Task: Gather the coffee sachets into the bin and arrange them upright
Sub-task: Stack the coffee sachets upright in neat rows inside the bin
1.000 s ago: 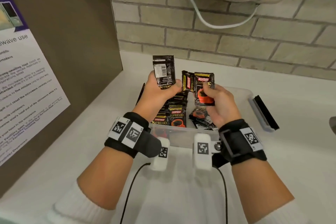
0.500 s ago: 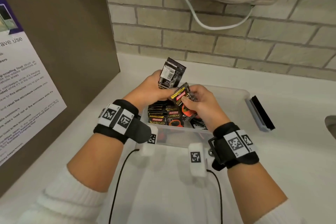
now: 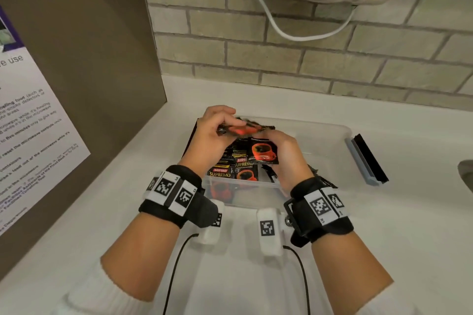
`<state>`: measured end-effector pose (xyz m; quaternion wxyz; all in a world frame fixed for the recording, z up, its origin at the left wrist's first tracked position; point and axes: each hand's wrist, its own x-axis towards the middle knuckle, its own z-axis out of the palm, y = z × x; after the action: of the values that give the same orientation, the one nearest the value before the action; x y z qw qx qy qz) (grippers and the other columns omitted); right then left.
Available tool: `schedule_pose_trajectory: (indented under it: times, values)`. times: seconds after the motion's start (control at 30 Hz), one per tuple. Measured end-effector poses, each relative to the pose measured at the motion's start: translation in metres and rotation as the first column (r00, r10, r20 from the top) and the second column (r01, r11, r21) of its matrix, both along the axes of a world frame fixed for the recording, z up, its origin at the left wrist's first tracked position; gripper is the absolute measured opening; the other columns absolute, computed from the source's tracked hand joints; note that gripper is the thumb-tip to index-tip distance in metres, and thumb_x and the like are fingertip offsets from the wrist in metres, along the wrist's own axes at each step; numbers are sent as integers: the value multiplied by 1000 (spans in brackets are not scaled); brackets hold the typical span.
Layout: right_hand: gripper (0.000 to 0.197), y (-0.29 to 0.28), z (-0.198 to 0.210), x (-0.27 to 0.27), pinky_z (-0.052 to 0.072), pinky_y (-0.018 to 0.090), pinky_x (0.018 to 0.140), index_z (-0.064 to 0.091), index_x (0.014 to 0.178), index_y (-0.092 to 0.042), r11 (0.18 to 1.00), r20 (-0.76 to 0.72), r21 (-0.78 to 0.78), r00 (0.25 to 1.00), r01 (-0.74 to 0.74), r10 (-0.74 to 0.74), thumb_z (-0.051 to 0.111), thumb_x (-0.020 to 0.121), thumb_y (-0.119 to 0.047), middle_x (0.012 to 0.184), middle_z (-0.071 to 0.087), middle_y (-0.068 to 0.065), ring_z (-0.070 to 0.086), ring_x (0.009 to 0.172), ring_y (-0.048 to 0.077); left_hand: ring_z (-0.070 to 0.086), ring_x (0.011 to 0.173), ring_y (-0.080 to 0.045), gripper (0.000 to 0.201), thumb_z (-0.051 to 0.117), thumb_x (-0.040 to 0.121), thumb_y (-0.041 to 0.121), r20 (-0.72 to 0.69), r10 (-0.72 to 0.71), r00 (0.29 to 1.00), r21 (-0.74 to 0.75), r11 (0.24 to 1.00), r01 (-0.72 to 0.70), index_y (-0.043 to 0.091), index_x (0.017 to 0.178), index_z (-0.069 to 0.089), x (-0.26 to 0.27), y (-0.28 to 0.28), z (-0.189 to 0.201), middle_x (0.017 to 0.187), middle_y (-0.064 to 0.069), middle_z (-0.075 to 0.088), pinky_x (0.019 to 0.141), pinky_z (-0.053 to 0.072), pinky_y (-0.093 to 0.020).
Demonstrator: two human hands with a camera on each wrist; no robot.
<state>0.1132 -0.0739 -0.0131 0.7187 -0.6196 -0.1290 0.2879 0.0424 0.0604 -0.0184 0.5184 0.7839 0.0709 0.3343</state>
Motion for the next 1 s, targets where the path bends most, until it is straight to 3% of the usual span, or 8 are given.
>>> schedule_pose_trajectory:
  times: [0.1, 0.27, 0.4, 0.53, 0.67, 0.87, 0.93, 1.0]
  values:
    - [56, -3, 1, 1, 53, 35, 88, 63, 115, -9, 988, -44, 31, 987, -153, 154, 39, 93, -54, 108, 71, 12, 68, 100, 24, 45, 110, -12, 51, 61, 72, -18, -21, -6, 1000, 104, 995, 8, 33, 72, 65, 3, 1, 2, 105, 16, 47, 96, 35, -15]
    - [16, -5, -1, -1, 55, 27, 72, 61, 107, -10, 993, 63, 33, 991, -116, 114, 53, 93, -13, 98, 70, 9, 67, 87, 20, 52, 113, -11, 55, 47, 71, -28, -26, -72, 997, -37, 997, 71, 22, 80, 70, 4, -3, 3, 115, 4, 53, 96, 45, -22]
    - [19, -3, -2, 1, 54, 28, 73, 56, 112, -9, 997, 85, 41, 995, -61, 57, 49, 95, -9, 101, 67, 7, 65, 89, 19, 54, 116, -21, 37, 50, 73, 1, -22, -203, 979, -393, 902, 178, 24, 87, 76, 1, -5, 10, 129, -6, 53, 96, 49, -30]
    - [19, -3, -1, 0, 54, 33, 80, 57, 112, -13, 998, 65, 63, 998, -25, 21, 45, 98, -19, 107, 67, 11, 65, 96, 23, 59, 94, -14, 57, 65, 84, 9, -193, -43, 980, -93, 995, 26, 30, 133, 44, 3, -12, 11, 121, 0, 51, 85, 52, -26]
    - [18, -2, -1, 0, 53, 31, 77, 56, 104, -16, 999, 97, 48, 995, 9, -13, 38, 100, -17, 101, 66, 7, 65, 89, 20, 56, 79, -5, 60, 62, 85, 4, -121, 77, 990, -248, 963, -106, 14, 137, 35, 3, -8, 15, 103, 1, 56, 71, 51, -15]
    - [74, 1, 2, -5, 47, 45, 98, 14, 146, -34, 995, 160, 93, 987, -44, 28, 48, 92, 2, 133, 50, 7, 55, 117, 24, 60, 104, -18, 31, 51, 94, 16, -343, -69, 937, -162, 987, 13, 9, 124, 50, 8, -20, 19, 120, -10, 62, 88, 50, -30]
    - [65, 2, 6, -6, 43, 47, 103, 13, 149, -26, 994, 110, 103, 994, -21, 9, 46, 96, -9, 141, 44, 10, 52, 121, 25, 59, 109, -22, 29, 47, 96, 15, -348, -101, 932, -226, 974, 21, 11, 124, 46, 10, -27, 19, 120, -10, 61, 96, 48, -39]
    - [41, 3, 9, -3, 43, 43, 102, 36, 140, -14, 985, -13, 170, 1000, -20, 23, 33, 101, -30, 133, 52, 15, 58, 110, 22, 59, 108, -23, 32, 47, 95, 12, -320, -90, 943, -282, 959, -4, 10, 126, 39, 13, -31, 20, 120, -11, 60, 97, 48, -43]
